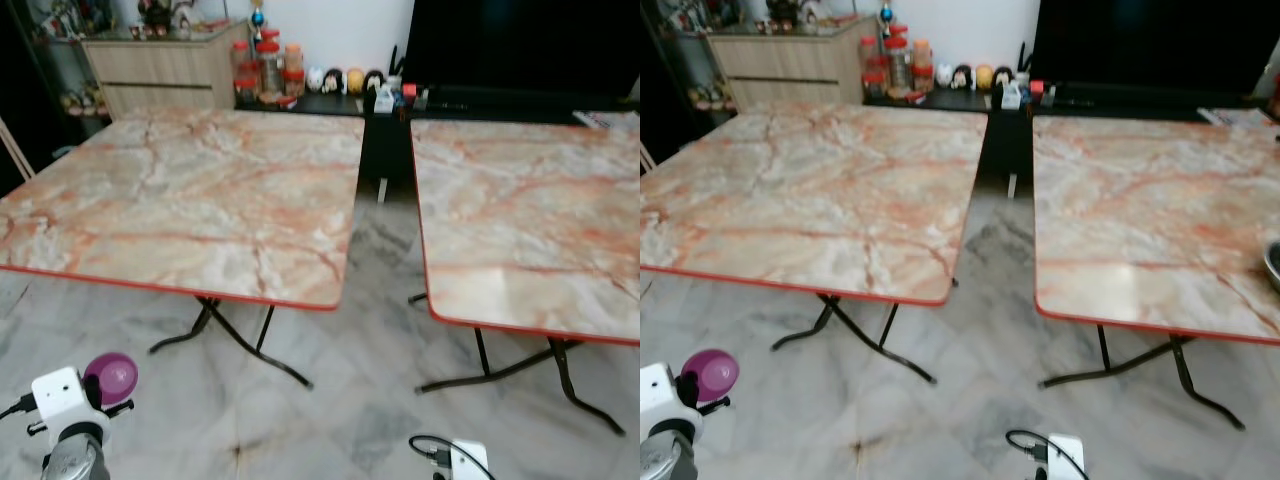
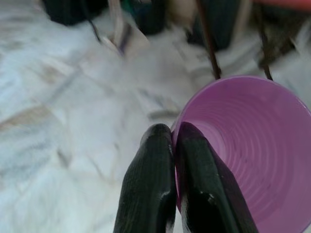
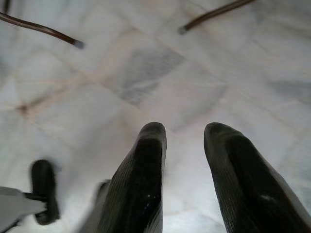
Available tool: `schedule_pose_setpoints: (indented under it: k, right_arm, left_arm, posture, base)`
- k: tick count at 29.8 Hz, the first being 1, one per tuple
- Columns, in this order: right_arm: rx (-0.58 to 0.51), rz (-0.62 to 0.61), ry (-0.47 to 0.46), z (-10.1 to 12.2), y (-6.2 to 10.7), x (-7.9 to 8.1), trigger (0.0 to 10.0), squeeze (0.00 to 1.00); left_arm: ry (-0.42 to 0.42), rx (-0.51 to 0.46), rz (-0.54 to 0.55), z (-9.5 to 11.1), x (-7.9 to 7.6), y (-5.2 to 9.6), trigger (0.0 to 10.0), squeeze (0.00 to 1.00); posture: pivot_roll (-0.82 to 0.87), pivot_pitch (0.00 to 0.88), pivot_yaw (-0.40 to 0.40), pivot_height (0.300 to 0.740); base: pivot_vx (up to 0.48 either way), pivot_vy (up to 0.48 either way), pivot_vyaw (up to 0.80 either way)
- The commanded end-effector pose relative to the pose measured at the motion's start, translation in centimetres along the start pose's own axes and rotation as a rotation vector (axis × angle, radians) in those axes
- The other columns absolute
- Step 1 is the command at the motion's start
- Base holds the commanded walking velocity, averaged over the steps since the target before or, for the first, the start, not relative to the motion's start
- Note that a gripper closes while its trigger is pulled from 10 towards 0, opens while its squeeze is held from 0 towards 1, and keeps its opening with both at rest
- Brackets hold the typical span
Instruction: Setting the table
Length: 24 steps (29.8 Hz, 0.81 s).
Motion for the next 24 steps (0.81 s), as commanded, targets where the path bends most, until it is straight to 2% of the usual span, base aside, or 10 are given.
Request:
schedule_pose_setpoints:
  k: [1,3,11,15,24]
  right_arm:
    - [-0.02,0.014,-0.013,0.7,-0.1,0.7,10.0,0.0]
    - [-0.024,0.016,-0.014,0.8,-0.2,0.7,10.0,0.0]
    - [-0.043,0.012,-0.019,1.5,-0.3,0.5,10.0,0.0]
    - [-0.048,0.007,-0.016,1.8,-0.4,0.3,10.0,0.0]
    - [-0.05,0.002,-0.016,2.0,-0.4,0.1,10.0,0.0]
  left_arm:
    - [-0.029,0.135,-0.048,-2.2,-0.7,0.4,10.0,0.0]
    - [-0.03,0.188,-0.074,-3.1,-1.4,0.5,10.0,0.0]
    - [-0.176,0.398,-0.21,-6.9,-4.9,1.9,10.0,0.0]
    - [-0.242,0.433,-0.241,-7.7,-5.9,2.4,10.0,0.0]
    - [-0.258,0.446,-0.253,-8.1,-6.6,2.6,10.0,0.0]
  posture:
    - [0.05,0.0,0.007,0.74]
    - [0.05,0.0,0.007,0.74]
    - [0.04,0.0,0.006,0.74]
    - [0.02,0.0,0.009,0.74]
    - [0.02,0.0,0.006,0.74]
  base:
    - [0.0,0.0,0.0]
    - [0.0,0.0,0.0]
    - [0.0,0.0,0.0]
    - [0.0,-0.06,0.0]
    - [0.0,-0.322,0.0]
Point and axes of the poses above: a point about 5 cm out from each wrist's last joint towards the gripper, its own y axis pointing back from the gripper into the wrist, its own z axis along the axis of the wrist's last joint, x = y × z, the point moved 1 cm from there along -y, pointing out of the wrist towards the gripper, and after that the axes turned 4 degrees about y, right-handed, at the moved point
